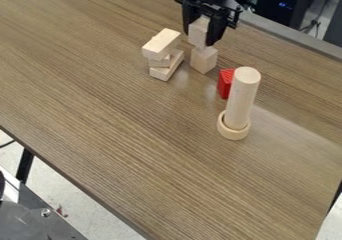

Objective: Remove the cube from the red hexagon and put it on top of the cube

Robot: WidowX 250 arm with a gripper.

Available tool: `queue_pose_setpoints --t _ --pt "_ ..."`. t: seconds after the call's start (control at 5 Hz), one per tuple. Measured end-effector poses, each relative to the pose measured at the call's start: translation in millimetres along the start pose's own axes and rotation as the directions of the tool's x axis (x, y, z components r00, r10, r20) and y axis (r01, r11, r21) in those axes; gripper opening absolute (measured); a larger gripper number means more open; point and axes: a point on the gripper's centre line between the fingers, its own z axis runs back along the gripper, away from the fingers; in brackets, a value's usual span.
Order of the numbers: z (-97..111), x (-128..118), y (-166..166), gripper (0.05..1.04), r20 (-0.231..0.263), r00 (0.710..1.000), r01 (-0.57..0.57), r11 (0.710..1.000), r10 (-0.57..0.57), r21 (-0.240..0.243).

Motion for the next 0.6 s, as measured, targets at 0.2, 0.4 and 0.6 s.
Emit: queue_pose_setpoints --t 0.2,0.4,0.6 --pt "0.1 1.7 -1.8 0.585 0.009 1.000 0.005 1.000 -0.005 0.007" --pt "-0.5 3.2 -8.0 0.585 0.014 1.000 0.016 1.000 -0.016 0.008" --pt "-5.7 3.4 -10.6 0.585 0.007 1.000 0.024 1.000 -0.024 0.014"
